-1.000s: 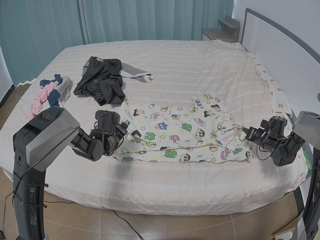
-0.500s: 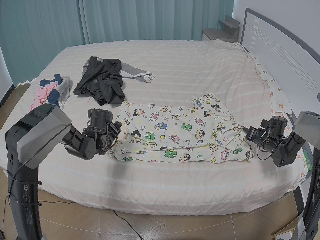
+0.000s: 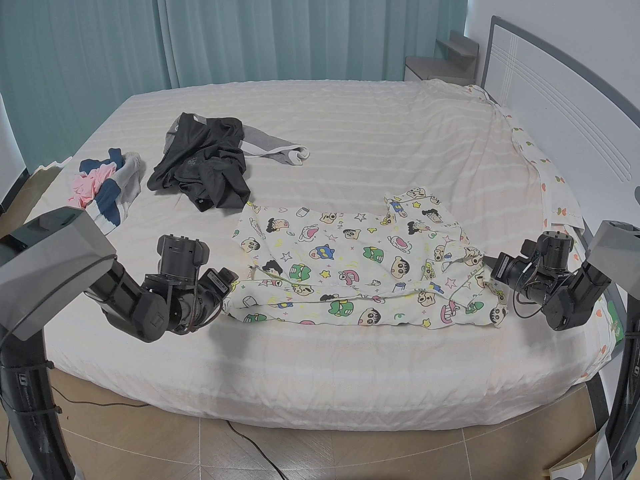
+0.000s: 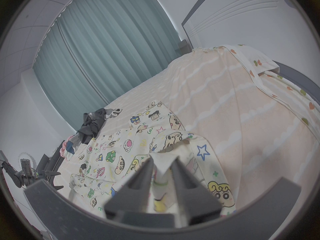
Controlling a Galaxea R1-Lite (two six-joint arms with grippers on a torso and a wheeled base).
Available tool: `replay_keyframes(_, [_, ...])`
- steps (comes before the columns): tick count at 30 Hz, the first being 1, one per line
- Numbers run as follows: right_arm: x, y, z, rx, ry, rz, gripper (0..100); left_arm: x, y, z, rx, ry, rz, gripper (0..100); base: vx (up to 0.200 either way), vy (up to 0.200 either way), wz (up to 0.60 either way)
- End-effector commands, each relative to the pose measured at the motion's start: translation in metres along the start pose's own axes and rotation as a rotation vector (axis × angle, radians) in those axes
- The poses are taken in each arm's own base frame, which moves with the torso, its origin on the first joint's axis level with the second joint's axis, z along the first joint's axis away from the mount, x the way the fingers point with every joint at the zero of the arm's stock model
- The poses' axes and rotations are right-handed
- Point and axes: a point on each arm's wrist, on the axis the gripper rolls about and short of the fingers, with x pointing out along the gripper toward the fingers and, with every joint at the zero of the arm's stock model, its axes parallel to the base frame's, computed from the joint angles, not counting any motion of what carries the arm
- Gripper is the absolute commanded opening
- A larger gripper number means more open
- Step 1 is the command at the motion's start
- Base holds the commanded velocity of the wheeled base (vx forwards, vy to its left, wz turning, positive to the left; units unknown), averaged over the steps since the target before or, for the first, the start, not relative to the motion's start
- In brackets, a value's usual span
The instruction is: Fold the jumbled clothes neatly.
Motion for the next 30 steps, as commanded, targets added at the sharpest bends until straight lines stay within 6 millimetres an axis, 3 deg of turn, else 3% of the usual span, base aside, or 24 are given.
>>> replay_keyframes(1, [-0.001, 0.0, 0.002, 0.005, 0.007, 0.001, 100, -0.04, -0.001, 0.014, -0.016, -0.011, -0.044, 100, 0.0, 0.0, 0.0])
replay_keyframes(2, [-0.002, -0.005, 0.009, 0.007, -0.011, -0.012, 100, -0.057, 0.001, 0.015, -0.018, -0.002, -0.061, 100, 0.0, 0.0, 0.0])
replay_keyframes(4, [-0.002, -0.005, 0.009, 0.007, -0.011, -0.012, 100, -0.057, 0.001, 0.015, -0.018, -0.002, -0.061, 100, 0.0, 0.0, 0.0])
replay_keyframes(5, [-0.003, -0.014, 0.019, 0.027, -0.029, -0.048, 100, -0.083, 0.005, 0.014, -0.031, 0.018, -0.09, 100, 0.0, 0.0, 0.0])
replay_keyframes(10, [-0.017, -0.013, 0.035, 0.121, -0.083, -0.105, 100, -0.105, 0.01, 0.013, -0.087, 0.036, -0.115, 100, 0.0, 0.0, 0.0])
replay_keyframes(14, [-0.049, 0.009, 0.04, 0.224, -0.058, -0.105, 100, -0.107, 0.019, 0.007, -0.112, 0.094, -0.129, 100, 0.0, 0.0, 0.0])
replay_keyframes(19, [-0.08, 0.049, 0.017, 0.409, 0.095, -0.091, 100, -0.107, 0.031, 0.002, -0.17, 0.183, -0.22, 100, 0.0, 0.0, 0.0])
replay_keyframes(23, [-0.079, 0.066, 0.002, 0.544, 0.18, -0.098, 100, -0.104, 0.047, -0.007, -0.175, 0.254, -0.262, 100, 0.0, 0.0, 0.0])
replay_keyframes(30, [-0.062, 0.068, -0.009, 0.622, 0.216, -0.109, 100, -0.089, 0.067, -0.016, -0.205, 0.297, -0.269, 100, 0.0, 0.0, 0.0])
